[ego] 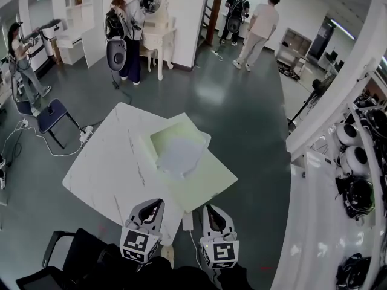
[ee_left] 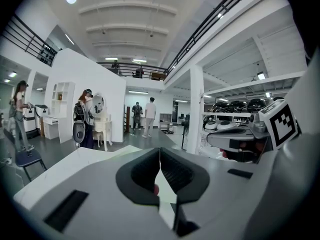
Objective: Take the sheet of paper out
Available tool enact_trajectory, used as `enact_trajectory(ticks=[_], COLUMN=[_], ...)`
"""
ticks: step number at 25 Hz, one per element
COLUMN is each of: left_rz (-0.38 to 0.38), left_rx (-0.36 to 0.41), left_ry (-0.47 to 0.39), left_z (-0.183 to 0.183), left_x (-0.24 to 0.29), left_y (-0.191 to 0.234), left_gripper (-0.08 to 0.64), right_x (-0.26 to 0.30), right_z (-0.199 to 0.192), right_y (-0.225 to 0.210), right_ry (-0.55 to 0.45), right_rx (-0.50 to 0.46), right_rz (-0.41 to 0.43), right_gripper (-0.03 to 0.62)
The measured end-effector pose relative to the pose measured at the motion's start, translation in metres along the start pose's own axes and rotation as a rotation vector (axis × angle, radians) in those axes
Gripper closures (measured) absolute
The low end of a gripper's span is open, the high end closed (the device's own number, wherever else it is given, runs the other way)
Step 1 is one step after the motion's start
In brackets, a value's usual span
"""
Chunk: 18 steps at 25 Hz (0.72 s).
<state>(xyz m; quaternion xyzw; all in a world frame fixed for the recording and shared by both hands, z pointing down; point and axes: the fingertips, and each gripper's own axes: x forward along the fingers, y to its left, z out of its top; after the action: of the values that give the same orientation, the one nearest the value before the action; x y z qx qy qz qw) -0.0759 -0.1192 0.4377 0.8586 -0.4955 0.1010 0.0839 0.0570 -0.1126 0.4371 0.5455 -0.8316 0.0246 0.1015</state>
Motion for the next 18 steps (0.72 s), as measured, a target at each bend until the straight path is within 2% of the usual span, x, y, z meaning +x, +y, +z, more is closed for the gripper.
enact_trajectory(ticks=[9, 18], left_rz=[0.012, 0.099], left_rx=[-0.032, -0.120], left_ry=[0.053, 0.124], left_z=[-0.015, -0.052], left_x=[0.049, 0.113], left_y=[0.032, 0.072], left_gripper=[0.535, 0.535], right_x=[0.057, 0.150], right_z=[-0.013, -0.064], right_y=[-0.017, -0.025], right_ry=[0.049, 0.155], right_rx=[0.008, -0.015], right_rz=[0.019, 0.168], right_gripper=[0.575, 0.575])
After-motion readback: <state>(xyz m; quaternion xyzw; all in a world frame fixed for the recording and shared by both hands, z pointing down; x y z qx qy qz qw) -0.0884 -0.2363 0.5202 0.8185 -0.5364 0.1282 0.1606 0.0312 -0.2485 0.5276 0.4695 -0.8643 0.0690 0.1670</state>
